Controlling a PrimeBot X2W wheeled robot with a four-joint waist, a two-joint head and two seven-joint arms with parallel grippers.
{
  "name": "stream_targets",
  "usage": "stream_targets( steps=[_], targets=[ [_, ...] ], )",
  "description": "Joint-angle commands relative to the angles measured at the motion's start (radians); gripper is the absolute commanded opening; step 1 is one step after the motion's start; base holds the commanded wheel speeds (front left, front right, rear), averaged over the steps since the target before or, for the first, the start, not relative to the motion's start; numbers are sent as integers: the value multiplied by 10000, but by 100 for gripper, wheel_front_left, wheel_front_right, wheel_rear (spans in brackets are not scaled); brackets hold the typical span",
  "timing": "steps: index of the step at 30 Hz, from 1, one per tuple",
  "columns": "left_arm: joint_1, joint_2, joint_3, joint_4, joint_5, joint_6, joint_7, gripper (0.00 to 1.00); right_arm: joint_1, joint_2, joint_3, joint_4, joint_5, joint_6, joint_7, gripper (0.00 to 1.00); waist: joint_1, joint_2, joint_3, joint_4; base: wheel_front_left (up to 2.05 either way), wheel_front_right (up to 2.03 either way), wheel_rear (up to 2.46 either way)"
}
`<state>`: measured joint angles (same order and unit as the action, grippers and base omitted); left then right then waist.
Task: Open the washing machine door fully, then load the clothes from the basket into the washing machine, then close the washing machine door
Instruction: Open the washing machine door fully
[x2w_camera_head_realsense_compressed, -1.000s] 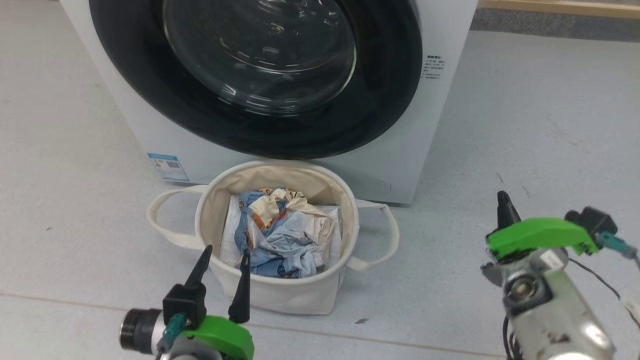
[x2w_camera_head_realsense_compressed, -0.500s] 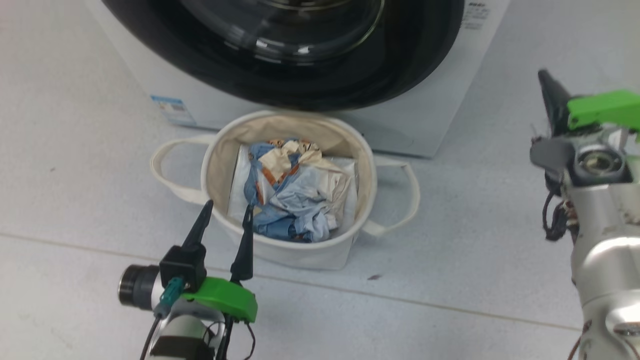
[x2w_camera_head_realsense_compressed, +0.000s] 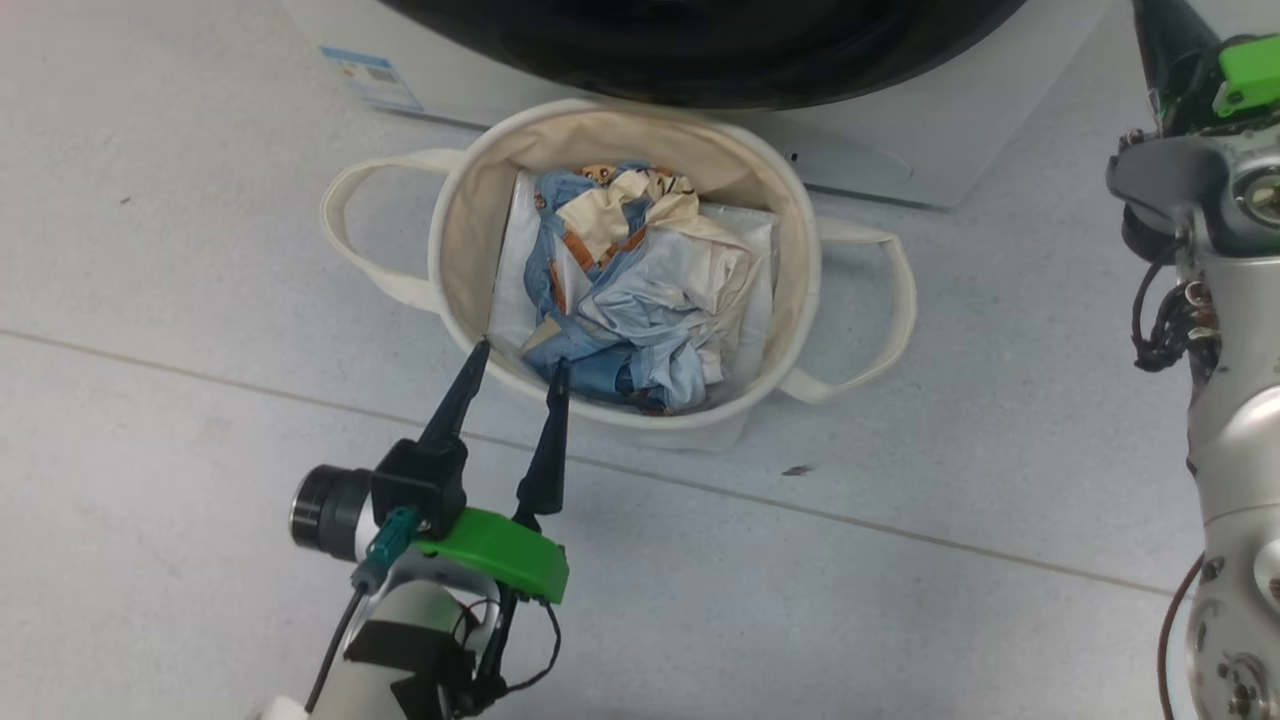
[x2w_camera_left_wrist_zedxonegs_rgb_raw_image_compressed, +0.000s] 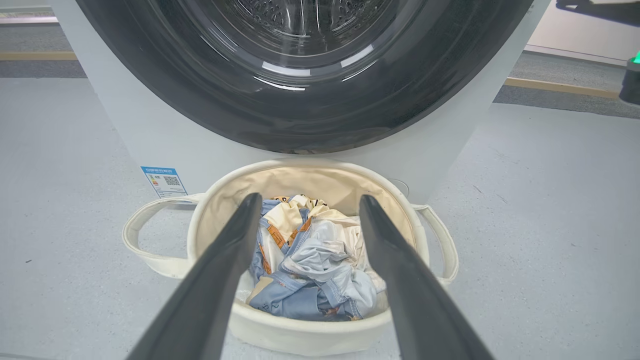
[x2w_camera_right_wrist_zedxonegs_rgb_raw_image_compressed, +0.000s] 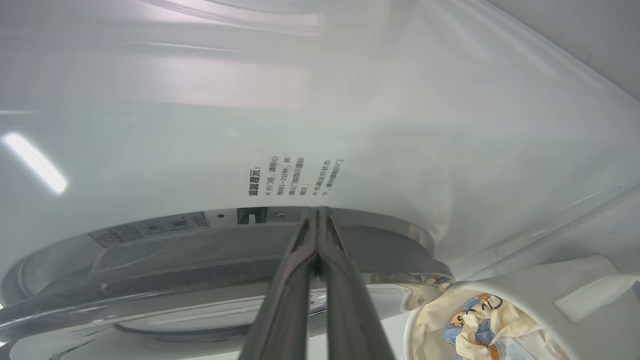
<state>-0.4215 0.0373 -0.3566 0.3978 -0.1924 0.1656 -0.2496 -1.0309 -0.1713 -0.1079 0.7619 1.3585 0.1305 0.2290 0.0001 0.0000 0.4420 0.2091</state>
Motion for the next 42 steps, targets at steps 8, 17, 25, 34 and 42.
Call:
stream_targets(
  steps=[8, 17, 25, 34, 42],
  targets=[
    [-444, 131, -196, -339, -339, 288, -122, 100, -853, -380, 257, -482, 424, 2, 525, 0, -1, 0, 630, 371, 0, 0, 0],
    [-624, 130, -396, -545, -521, 473, -122, 100, -1530, -553, 293, -238, 969, 2, 1393, 0, -1, 0, 1108, 589, 0, 0, 0],
    [-678, 130, -508, -627, -662, 573, -122, 100, -1849, -490, 156, -191, 1668, 2, 2354, 0, -1, 0, 1218, 720, 0, 0, 0],
    [-624, 130, -491, -641, -707, 631, -122, 100, -1683, -512, 90, 331, 2334, 2, 3723, 0, -1, 0, 1091, 734, 0, 0, 0],
    [-544, 130, -409, -557, -659, 580, -122, 100, -1072, -220, 352, 439, 2472, 2, 4503, 0, -1, 0, 735, 651, 0, 0, 0]
  ],
)
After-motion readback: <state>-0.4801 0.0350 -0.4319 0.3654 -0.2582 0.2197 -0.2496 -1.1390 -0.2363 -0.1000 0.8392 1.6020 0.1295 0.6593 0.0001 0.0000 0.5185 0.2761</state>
